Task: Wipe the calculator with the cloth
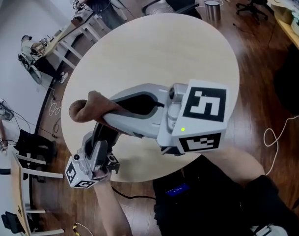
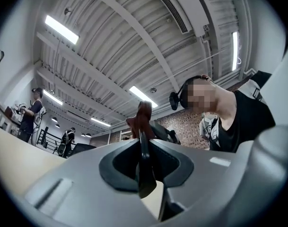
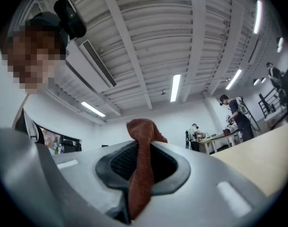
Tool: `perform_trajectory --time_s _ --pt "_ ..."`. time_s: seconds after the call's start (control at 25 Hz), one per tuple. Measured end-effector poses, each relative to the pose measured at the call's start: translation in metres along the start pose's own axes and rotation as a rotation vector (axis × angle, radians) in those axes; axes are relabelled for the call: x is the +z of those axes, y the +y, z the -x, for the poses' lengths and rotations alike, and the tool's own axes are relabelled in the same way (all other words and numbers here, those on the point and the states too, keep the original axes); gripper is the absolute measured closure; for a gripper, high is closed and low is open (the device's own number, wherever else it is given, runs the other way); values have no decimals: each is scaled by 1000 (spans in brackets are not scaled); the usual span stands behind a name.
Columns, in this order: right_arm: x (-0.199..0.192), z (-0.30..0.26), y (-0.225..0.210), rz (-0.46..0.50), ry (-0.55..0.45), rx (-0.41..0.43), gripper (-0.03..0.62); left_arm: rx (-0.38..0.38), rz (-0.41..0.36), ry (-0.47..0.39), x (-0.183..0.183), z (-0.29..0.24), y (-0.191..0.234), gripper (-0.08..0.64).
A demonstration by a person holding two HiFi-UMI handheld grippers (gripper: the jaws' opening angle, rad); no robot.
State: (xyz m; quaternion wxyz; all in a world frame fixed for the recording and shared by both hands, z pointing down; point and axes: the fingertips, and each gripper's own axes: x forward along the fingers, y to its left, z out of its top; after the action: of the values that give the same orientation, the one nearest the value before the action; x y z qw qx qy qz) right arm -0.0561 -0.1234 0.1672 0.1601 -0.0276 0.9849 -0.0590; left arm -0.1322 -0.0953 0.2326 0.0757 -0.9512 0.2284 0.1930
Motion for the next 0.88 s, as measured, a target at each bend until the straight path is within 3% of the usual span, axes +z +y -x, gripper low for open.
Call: perform_trajectory --time_s 0.08,0.32,0.48,0.6,0.72,0.8,0.88 --pt "-8 8 -9 10 5 -35 543 -2 37 -40 2 -3 -2 500" --pt "-63 33 -80 -106 45 -258 543 12 164 -200 21 24 4 499" --pt "-87 39 -98 -178 87 -372 543 25 191 -212 28 49 7 500" --pt "-48 35 -78 -166 13 -306 543 39 145 -134 16 42 8 500" --pt "2 22 -44 -128 -36 -126 543 32 110 -71 -4 11 9 499" --pt "12 10 -23 -93 -12 -39 543 21 92 -34 -13 -5 5 499" --pt "4 0 -14 -43 30 -29 543 14 89 -27 -13 -8 0 499"
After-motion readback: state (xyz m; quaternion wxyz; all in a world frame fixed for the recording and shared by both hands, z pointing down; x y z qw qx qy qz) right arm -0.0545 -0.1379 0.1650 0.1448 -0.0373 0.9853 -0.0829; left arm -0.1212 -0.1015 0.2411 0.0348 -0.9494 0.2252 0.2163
